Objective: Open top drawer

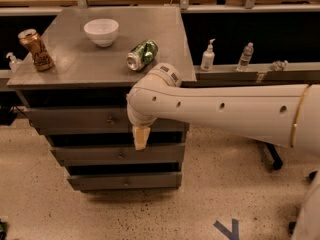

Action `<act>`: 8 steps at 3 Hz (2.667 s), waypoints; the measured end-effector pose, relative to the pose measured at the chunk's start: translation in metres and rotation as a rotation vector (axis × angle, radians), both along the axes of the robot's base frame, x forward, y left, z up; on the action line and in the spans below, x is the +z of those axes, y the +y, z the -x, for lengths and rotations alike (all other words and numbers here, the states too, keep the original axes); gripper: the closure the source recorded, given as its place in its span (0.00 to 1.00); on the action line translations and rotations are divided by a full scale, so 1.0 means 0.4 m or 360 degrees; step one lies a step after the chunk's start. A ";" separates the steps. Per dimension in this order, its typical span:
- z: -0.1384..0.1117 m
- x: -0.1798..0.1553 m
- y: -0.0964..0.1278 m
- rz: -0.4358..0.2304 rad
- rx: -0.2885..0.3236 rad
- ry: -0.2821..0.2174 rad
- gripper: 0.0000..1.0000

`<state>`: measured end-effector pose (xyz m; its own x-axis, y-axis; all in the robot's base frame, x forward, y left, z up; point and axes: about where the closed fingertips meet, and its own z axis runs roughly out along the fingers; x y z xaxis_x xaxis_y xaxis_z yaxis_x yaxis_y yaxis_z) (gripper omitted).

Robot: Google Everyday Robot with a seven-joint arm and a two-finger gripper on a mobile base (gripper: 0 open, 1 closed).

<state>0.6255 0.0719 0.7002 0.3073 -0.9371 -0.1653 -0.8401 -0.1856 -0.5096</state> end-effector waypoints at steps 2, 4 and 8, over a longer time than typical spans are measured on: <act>-0.083 -0.087 0.027 0.0000 0.0023 0.0088 0.07; -0.126 -0.153 0.028 0.0046 0.0017 0.0181 0.23; 0.215 -0.120 -0.020 -0.0094 0.0211 0.0427 0.33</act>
Offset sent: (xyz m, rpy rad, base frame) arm 0.0548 0.0183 -0.0574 -0.0076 0.0948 0.0163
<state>0.5397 0.0640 0.6522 0.3642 -0.8781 -0.3103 -0.9166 -0.2791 -0.2862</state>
